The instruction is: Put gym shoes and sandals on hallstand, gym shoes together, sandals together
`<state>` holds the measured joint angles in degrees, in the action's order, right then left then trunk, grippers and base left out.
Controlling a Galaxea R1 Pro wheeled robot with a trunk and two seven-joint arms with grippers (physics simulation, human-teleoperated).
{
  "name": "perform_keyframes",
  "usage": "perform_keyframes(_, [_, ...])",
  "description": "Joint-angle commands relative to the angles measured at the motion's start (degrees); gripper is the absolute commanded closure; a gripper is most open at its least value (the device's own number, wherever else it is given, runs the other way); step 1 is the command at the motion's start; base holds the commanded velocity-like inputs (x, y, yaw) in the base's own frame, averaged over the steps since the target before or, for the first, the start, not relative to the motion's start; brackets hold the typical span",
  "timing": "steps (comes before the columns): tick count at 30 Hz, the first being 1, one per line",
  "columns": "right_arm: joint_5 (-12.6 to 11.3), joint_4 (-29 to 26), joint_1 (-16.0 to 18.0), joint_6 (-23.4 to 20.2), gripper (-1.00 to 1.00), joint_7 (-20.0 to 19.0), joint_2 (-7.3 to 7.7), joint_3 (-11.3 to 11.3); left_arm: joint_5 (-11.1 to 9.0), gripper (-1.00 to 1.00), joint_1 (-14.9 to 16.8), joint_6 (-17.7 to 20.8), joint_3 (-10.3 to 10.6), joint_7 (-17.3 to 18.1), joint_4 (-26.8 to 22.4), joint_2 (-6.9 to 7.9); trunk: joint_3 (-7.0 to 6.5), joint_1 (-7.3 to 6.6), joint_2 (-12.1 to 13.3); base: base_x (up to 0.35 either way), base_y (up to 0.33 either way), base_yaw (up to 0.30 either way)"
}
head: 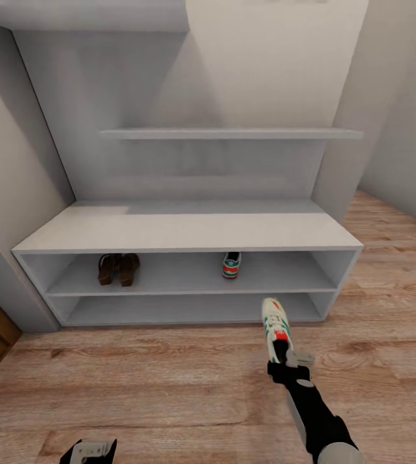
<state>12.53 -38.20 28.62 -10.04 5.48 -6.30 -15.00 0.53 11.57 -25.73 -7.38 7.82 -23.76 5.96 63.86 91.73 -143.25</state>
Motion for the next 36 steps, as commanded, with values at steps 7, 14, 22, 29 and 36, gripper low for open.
perform_keyframes(7, [0.6,-4.3,4.0,-7.6,1.00,2.0,-1.36,2.1,-1.0,-1.00,0.0,-0.2,-1.2,0.7,0.1,0.46,0.05,-0.01,0.0,0.000,0.000,0.000])
perform_keyframes(14, [0.5,-8.0,5.9,-11.8,1.00,2.1,-1.49,3.4,-1.0,-1.00,0.0,-0.2,-1.2,0.7,0.1,0.50,0.05,-0.01,0.0,0.000,0.000,0.000])
perform_keyframes(22, [0.5,-9.5,6.4,-12.7,1.00,2.1,-1.37,3.9,-0.8,-1.00,0.0,-0.4,-0.8,0.8,0.2,0.42,0.05,-0.01,0.0,0.000,0.000,0.000])
perform_keyframes(29, [0.1,-9.5,8.0,-13.0,1.00,2.7,-3.01,3.8,-0.7,-1.00,-0.1,-0.7,-0.8,0.7,1.8,0.34,0.05,-0.01,0.0,0.000,0.000,0.000])
perform_keyframes(36, [0.2,-9.4,8.8,-12.8,1.00,1.3,-3.70,3.8,-0.8,-1.00,-0.1,-0.8,-0.7,0.7,3.7,0.32,0.05,-0.01,0.0,0.000,0.000,0.000])
